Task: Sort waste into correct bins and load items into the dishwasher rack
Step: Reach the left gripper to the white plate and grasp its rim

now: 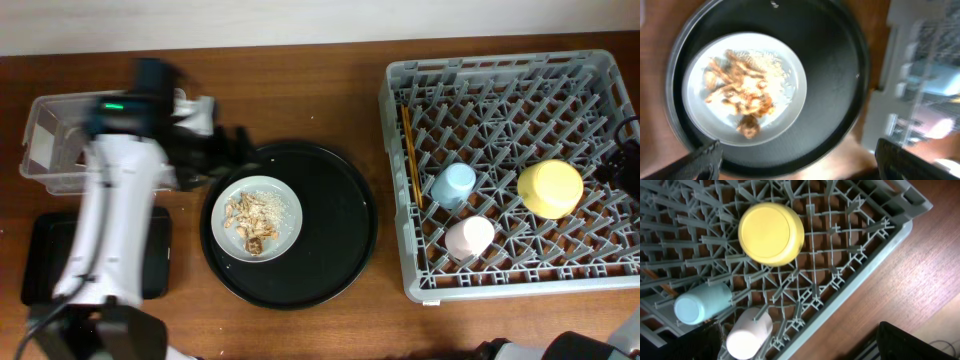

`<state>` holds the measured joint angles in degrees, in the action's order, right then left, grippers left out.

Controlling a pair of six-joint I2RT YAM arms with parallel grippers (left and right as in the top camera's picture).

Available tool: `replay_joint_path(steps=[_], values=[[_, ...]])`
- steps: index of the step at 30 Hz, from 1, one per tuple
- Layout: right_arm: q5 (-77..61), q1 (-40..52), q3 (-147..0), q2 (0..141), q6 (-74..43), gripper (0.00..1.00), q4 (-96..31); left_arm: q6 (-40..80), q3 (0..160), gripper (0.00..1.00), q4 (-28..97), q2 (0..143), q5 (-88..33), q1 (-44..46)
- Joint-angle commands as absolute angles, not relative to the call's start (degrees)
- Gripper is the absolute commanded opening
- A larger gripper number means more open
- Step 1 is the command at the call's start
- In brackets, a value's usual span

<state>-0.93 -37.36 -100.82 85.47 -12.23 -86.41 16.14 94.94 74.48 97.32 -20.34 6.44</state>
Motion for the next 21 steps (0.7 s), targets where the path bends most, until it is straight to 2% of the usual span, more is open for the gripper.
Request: replay_joint_path(steps=[1, 3, 5, 6, 7, 10, 13, 18, 21], values=[[-0.4, -37.6, -101.2, 85.3, -12.5, 0.99, -86.4, 29.3, 89.1, 0.81, 70.7, 97.6, 3.9, 20.2], [-0.4, -37.6, -101.2, 85.3, -12.5, 0.99, -86.4, 31.3, 85.7, 0.79, 66.5, 98.5, 5.8, 26.8], [-0.4, -37.6, -101.2, 85.3, -12.5, 0.99, -86.4, 32.0, 83.1, 0.64, 62.6, 100.4, 5.9, 30.4], [-0.4, -37.6, -101.2, 85.3, -12.5, 0.99, -86.4, 32.8, 81.5, 0.59, 59.4, 103.2, 5.9, 33.0], [-0.4, -37.6, -101.2, 85.3, -12.5, 0.99, -86.4, 32.8, 81.3, 0.6, 58.3, 105.3, 6.5, 34.0], [-0.4, -37.6, -101.2, 85.3, -12.5, 0.99, -86.4, 32.8, 81.4, 0.57, 57.1, 111.1, 9.0, 35.2], [-0.4, -37.6, -101.2, 85.3, -12.5, 0.99, -86.4, 32.8, 81.3, 0.43, 56.8, 115.3, 9.3, 35.2], [-0.4, -37.6, -101.2, 85.3, -12.5, 0.99, -86.4, 32.8, 81.3, 0.39, 56.3, 119.5, 9.3, 35.2], [-0.4, -37.6, -101.2, 85.3, -12.5, 0.99, -86.4, 32.8, 81.3, 0.26, 56.2, 120.3, 8.7, 35.2]])
